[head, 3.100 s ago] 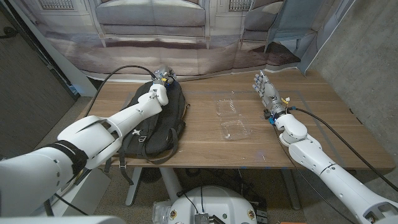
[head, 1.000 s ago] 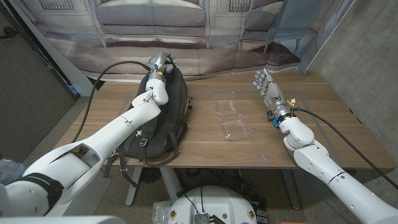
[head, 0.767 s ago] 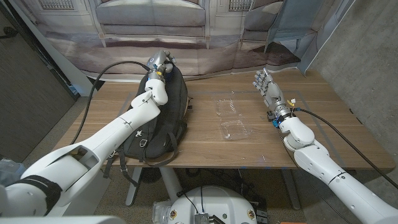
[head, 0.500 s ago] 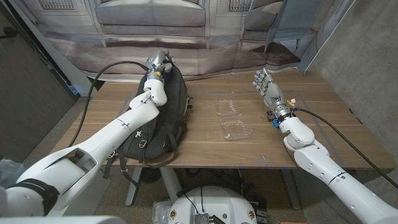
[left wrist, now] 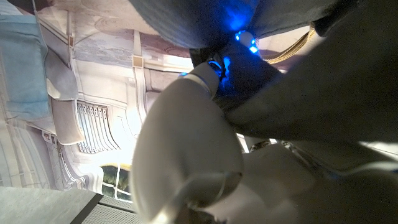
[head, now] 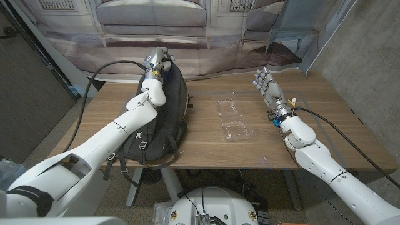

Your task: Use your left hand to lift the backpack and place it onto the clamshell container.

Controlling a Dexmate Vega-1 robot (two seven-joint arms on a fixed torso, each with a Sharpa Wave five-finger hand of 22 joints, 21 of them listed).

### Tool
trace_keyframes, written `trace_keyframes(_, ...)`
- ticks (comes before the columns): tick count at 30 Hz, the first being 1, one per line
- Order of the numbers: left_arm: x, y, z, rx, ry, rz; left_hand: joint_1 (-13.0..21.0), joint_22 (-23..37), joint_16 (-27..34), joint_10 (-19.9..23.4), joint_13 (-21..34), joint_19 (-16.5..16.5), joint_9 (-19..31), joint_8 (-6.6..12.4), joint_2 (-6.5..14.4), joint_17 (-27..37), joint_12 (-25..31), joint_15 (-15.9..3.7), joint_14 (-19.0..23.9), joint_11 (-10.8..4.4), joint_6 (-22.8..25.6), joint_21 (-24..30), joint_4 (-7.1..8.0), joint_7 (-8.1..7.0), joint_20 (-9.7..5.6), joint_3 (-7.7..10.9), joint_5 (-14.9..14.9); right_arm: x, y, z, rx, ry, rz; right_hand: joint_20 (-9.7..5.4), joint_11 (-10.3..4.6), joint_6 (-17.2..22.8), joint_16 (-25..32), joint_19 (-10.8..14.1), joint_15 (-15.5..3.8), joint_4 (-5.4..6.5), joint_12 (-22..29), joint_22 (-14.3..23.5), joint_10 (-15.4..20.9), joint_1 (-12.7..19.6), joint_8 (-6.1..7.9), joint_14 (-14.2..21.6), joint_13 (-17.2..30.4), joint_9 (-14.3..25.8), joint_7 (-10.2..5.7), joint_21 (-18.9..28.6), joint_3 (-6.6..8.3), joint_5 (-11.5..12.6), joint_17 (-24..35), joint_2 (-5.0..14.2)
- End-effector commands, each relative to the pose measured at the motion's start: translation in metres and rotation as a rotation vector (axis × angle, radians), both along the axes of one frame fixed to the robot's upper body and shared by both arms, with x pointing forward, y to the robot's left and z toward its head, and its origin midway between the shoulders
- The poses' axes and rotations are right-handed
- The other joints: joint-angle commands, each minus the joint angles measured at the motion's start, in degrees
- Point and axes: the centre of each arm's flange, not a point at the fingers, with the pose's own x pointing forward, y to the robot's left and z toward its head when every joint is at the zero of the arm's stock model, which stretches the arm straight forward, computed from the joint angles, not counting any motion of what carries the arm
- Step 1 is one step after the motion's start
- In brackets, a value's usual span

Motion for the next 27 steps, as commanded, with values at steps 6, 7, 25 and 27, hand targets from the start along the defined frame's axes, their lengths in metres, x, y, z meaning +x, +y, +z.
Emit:
trace_keyframes(6,-0.023,0.0,0.016,0.015,-0.034,-0.004,-0.5,0.3,-0.2,0.8,0.4,-0.4,0.1,0.43,0.3,0.7,-0.4,-8.69,5.3,-0.17,0.1,0.6,-0.03,0.15,-6.93,1.02,0.3,0.009,0.013,-0.009,-0.008,0.028,0.024,-0.39,0.24,0.5,0.2,0.5,0.27,-0.16,-0.1,0.2,0.2,0.0,0.09,0.2,0.3,0.3,0.28,0.3,0.11,0.1,0.3,0.75)
trace_keyframes(7,-0.024,0.0,0.016,0.011,-0.036,-0.011,-0.6,0.3,-0.3,0.8,0.4,-0.4,0.1,0.47,0.3,0.7,-0.5,-8.63,5.3,-0.14,0.2,0.6,-0.03,0.14,-6.94,1.08,0.3,0.01,0.014,-0.01,-0.011,0.029,0.026,-0.41,0.25,0.5,0.2,0.5,0.32,-0.17,-0.1,0.2,0.3,0.0,0.07,0.2,0.3,0.3,0.26,0.3,0.1,0.1,0.3,0.75)
trace_keyframes(25,-0.064,-0.003,0.016,0.016,-0.076,-0.008,-0.9,0.3,-0.8,1.1,0.9,-0.6,-0.2,0.75,0.1,1.5,-0.8,-8.64,5.8,-0.24,0.0,1.0,-0.15,-0.11,-6.94,1.85,0.4,0.01,0.016,-0.01,-0.04,0.027,0.034,-0.4,0.25,0.6,0.2,0.5,0.29,-0.24,-0.1,0.2,0.2,0.0,0.09,0.1,0.3,0.3,0.45,0.3,0.02,0.1,0.3,0.81)
trace_keyframes(27,-0.066,-0.003,0.015,0.016,-0.079,-0.018,-0.9,0.3,-0.8,1.2,0.9,-0.6,-0.1,0.81,0.1,1.6,-0.9,-8.72,5.8,-0.2,0.0,1.1,-0.16,-0.02,-6.98,1.96,0.4,0.01,0.015,-0.01,-0.043,0.026,0.034,-0.38,0.27,0.6,0.2,0.5,0.3,-0.24,-0.1,0.2,0.2,0.0,0.08,0.1,0.3,0.3,0.42,0.3,0.02,0.1,0.3,0.81)
